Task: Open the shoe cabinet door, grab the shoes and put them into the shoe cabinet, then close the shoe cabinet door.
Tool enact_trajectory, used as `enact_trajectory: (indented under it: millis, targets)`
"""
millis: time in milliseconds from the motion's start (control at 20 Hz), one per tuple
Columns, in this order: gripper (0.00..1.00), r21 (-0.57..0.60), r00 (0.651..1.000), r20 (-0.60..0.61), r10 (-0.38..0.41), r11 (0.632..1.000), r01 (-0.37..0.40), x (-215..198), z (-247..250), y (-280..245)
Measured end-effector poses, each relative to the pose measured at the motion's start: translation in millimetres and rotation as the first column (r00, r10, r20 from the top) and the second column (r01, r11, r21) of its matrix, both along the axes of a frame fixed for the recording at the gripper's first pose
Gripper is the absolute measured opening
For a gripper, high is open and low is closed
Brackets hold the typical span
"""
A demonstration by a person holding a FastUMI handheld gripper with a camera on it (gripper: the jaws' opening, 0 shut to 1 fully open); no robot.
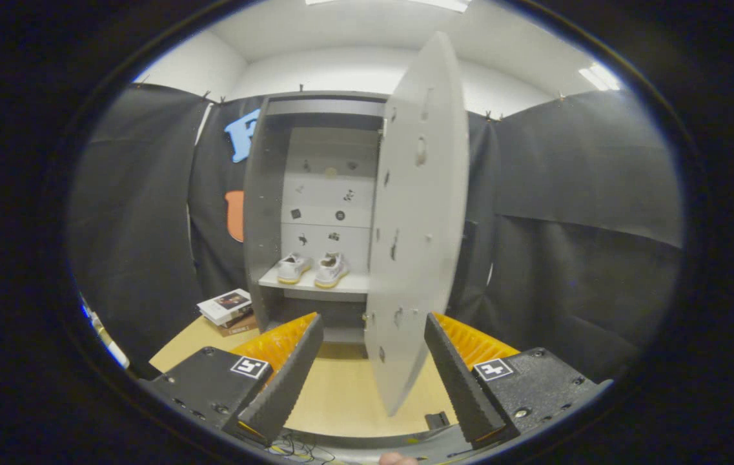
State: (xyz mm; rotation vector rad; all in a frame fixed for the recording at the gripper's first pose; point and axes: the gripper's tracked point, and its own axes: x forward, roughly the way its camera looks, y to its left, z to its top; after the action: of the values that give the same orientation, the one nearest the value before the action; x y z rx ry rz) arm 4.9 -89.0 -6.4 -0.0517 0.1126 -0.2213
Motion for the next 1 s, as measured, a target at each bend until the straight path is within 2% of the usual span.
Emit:
enact_trajectory:
  millis: [250,500,800,1000]
  targets:
    - [1.00,0.018,0.996,0.001,-0.086,0.996,0.086,-11.7,0.7,-79.2]
    - [1.00,0.018,0.991,-0.008,-0.133,0.991,0.134,10.1,1.2,-149.5]
    - [1.00,0.053,0.995,-0.044,-0.085,0.995,0.088,67.5,6.3,-168.4]
    - [1.00,0.049,0.998,-0.042,-0.047,0.998,0.049,78.3,10.2,-149.1]
